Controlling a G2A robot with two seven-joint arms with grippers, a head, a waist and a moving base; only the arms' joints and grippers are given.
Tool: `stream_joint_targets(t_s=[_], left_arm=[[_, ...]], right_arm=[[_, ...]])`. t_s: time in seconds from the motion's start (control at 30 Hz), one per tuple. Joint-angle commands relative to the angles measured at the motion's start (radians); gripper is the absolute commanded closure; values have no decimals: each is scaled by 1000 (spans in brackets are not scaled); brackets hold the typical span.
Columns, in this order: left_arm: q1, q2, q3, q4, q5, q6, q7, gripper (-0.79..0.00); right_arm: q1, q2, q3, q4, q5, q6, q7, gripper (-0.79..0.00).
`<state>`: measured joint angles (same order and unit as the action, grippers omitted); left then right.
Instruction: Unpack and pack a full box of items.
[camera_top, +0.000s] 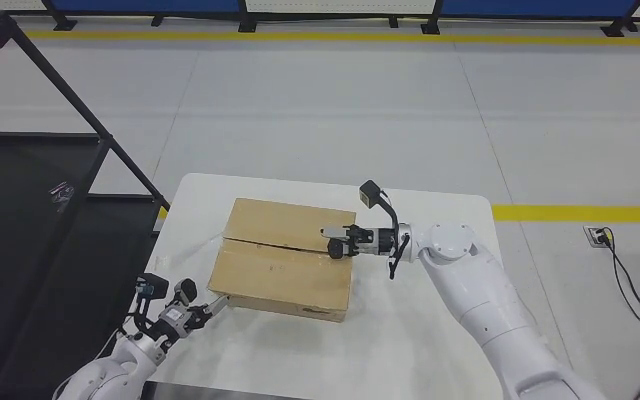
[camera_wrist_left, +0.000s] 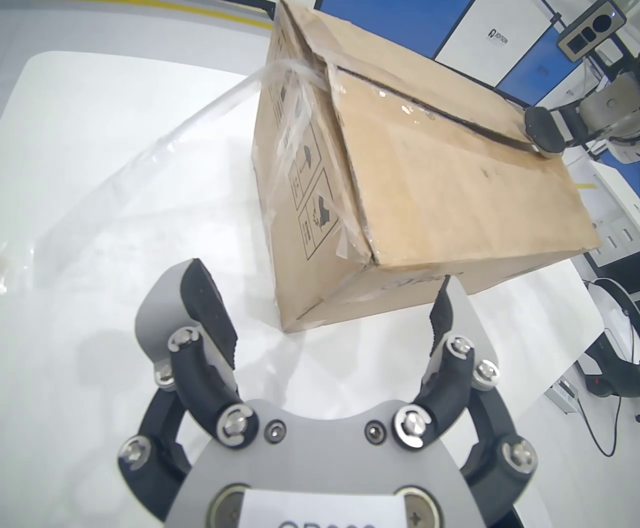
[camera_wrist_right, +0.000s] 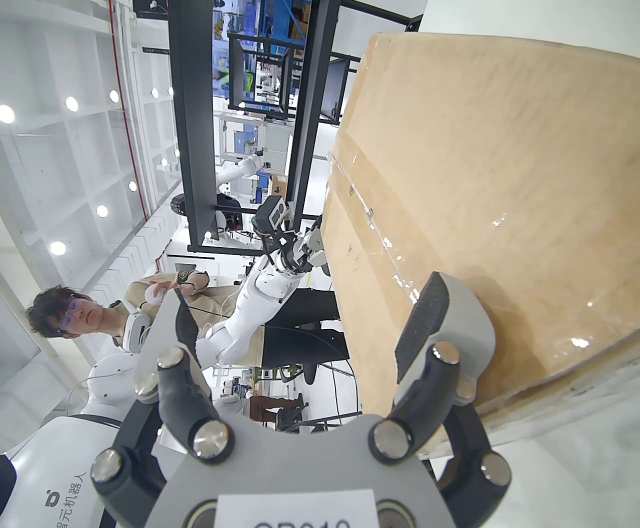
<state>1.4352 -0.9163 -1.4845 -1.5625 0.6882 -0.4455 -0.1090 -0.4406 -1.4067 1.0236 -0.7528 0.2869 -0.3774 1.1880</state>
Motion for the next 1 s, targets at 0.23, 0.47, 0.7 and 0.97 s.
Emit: stream_joint_targets(t_s=[0.23, 0.47, 0.7, 0.97], left_arm=[[-46, -8, 20, -3, 19, -1, -40, -785], [-83, -14, 41, -7, 43, -5, -75, -785], [-109, -19, 60, -14, 59, -7, -104, -785], [-102, -25, 51, 21, 15, -13, -90, -785]], right_arm=[[0, 2, -1, 9, 7, -10, 3, -785], [-5, 5, 2, 8, 11, -12, 3, -785], [-13, 10, 10, -2, 17, -17, 0, -785], [-31, 16, 17, -29, 17, -14, -24, -785]])
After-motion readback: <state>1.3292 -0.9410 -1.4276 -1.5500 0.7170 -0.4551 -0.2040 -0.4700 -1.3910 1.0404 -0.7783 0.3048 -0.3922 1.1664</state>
